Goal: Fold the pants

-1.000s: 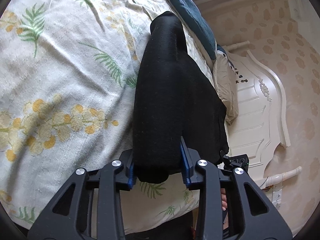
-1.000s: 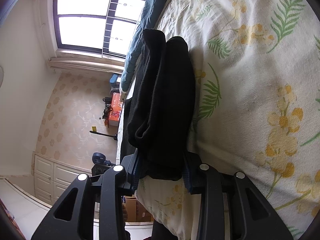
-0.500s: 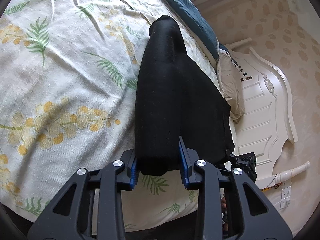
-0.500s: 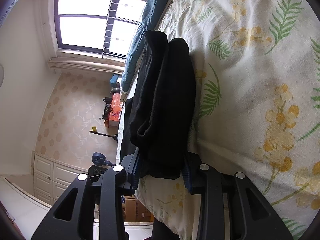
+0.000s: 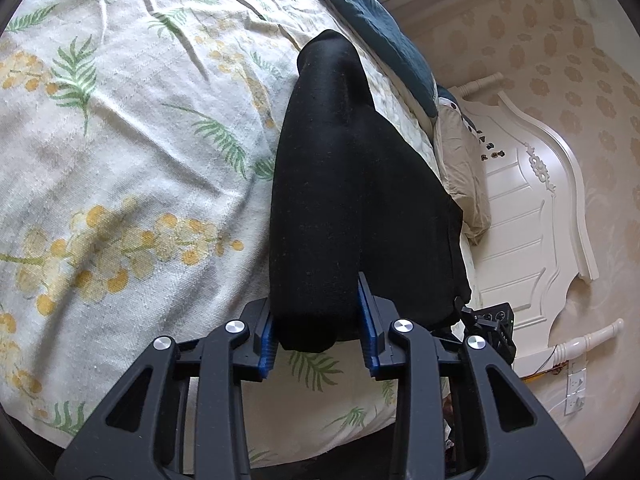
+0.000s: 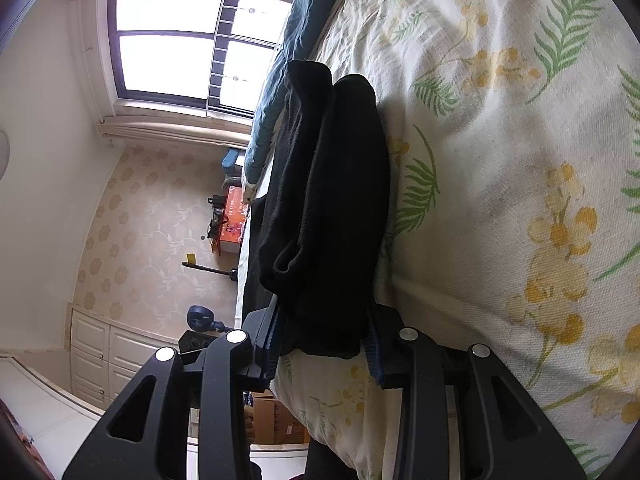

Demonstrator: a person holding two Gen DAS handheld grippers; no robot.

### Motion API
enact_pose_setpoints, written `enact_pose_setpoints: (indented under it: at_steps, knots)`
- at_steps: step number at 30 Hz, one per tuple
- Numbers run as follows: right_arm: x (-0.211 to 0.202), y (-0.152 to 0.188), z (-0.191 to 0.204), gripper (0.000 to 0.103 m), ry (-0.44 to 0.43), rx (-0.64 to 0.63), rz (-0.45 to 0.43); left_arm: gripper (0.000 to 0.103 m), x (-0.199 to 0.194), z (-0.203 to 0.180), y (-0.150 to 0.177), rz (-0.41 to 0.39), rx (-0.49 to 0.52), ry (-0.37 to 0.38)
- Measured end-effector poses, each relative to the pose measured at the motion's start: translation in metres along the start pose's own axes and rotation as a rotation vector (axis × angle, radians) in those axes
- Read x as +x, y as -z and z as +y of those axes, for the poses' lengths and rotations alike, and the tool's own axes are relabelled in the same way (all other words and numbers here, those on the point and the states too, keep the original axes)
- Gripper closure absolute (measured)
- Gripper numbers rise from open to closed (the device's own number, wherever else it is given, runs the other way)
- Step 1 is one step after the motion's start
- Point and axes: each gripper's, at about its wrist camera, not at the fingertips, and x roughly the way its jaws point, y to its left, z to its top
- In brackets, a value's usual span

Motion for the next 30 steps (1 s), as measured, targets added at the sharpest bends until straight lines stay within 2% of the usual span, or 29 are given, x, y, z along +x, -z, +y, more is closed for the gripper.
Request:
enact_pose_setpoints:
  at_steps: [5,11,13,19,25,30]
  knots:
    - [0.0,-0.002,-0.005,0.067,-0.018,0.008,0.0,0.06,0.0,-0.001,0.001,-0.011,0.029,-0.022]
    - [-0.002,-0.002,-0.007,0.063,-0.044,0.01,0.0,0.043,-0.003,-0.003,0.002,-0.048,0.072,-0.043]
    - [-0.005,-0.001,-0.008,0.062,-0.049,0.01,-0.003,0.034,-0.004,-0.007,0.004,-0.061,0.1,-0.069]
    - [-0.016,-0.001,-0.015,0.062,-0.049,0.013,-0.013,0.019,-0.007,-0.027,0.014,-0.109,0.204,-0.205]
    - [-0.026,0.002,-0.019,0.062,-0.047,0.016,-0.025,0.012,-0.005,-0.037,0.024,-0.134,0.249,-0.295]
    - [-0.034,0.007,-0.016,0.055,-0.016,-0.009,-0.038,0.011,-0.004,-0.042,0.037,-0.153,0.279,-0.353]
